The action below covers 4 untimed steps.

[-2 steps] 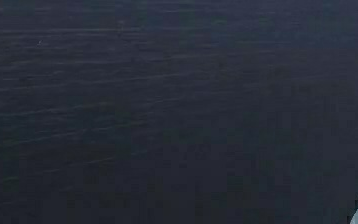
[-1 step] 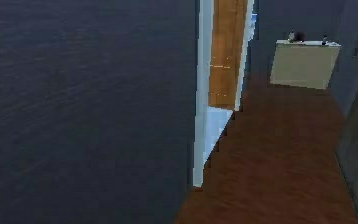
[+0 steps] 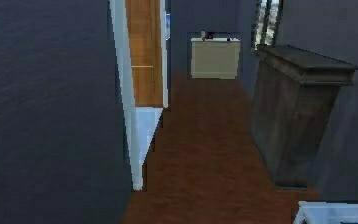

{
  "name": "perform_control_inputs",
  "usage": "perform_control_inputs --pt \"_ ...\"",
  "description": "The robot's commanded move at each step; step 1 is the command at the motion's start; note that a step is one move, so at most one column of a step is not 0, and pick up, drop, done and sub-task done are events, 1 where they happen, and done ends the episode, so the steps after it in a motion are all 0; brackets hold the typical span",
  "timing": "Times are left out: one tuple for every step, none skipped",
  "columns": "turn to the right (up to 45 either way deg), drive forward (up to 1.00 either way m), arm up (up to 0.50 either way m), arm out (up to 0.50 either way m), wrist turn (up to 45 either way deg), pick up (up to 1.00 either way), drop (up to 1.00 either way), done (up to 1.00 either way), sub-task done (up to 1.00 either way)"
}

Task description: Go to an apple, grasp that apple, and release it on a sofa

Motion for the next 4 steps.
perform_control_inputs --pt "0.0 1.0 0.0 0.0 0.0 0.0 0.0 0.0 0.0" --pt "3.0 0.0 0.0 0.0 0.0 0.0 0.0 0.0 0.0" --pt "45.0 0.0 0.0 0.0 0.0 0.0 0.0 0.0 0.0" --pt "45.0 0.0 0.0 0.0 0.0 0.0 0.0 0.0 0.0"
